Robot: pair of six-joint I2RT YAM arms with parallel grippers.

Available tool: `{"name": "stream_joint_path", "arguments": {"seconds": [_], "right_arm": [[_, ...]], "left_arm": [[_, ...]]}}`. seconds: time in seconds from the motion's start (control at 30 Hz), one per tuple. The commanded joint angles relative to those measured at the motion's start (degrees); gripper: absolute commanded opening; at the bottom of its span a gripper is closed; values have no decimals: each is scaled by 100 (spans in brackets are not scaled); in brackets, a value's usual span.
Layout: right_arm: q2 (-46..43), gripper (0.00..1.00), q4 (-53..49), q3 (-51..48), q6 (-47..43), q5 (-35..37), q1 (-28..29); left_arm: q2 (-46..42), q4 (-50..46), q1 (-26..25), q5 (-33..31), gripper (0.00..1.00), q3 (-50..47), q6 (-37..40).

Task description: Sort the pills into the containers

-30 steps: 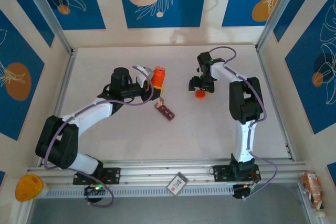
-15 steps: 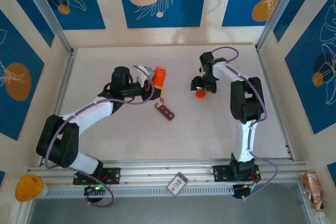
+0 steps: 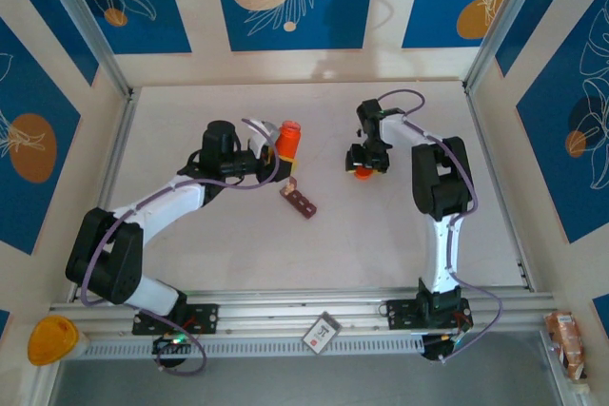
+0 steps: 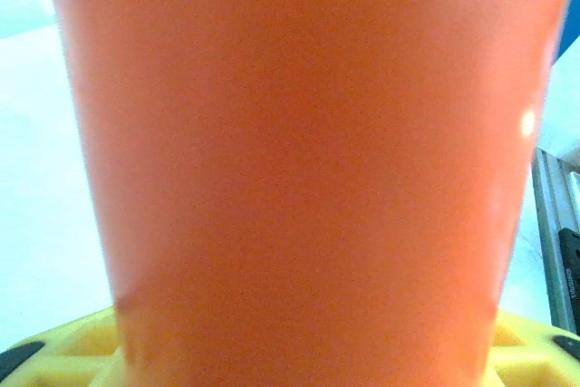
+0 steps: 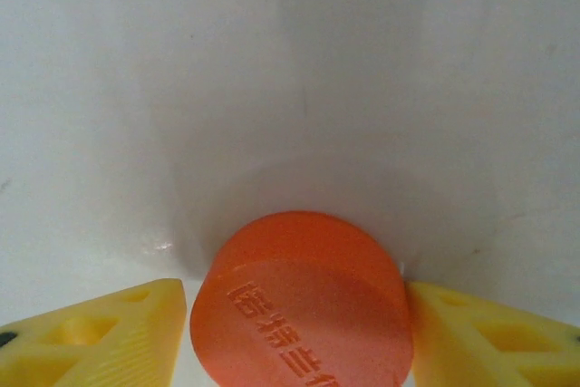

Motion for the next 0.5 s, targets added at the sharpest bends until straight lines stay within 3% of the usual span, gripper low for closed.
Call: {"name": "stream_joint_path", "arguments": {"seconds": [0.0,0.2,0.47], "right_arm": [[-5,56,-68,-100,2,-49,35],[-442,45,-180,-7,-29,-124,72],[-1284,44,-527,798,-81,-1158,85]], "left_arm": [[-30,23,71,255,0,188,17],[-5,86,66,295,0,128,122],[166,678,65,402,0,-128,426]]}}
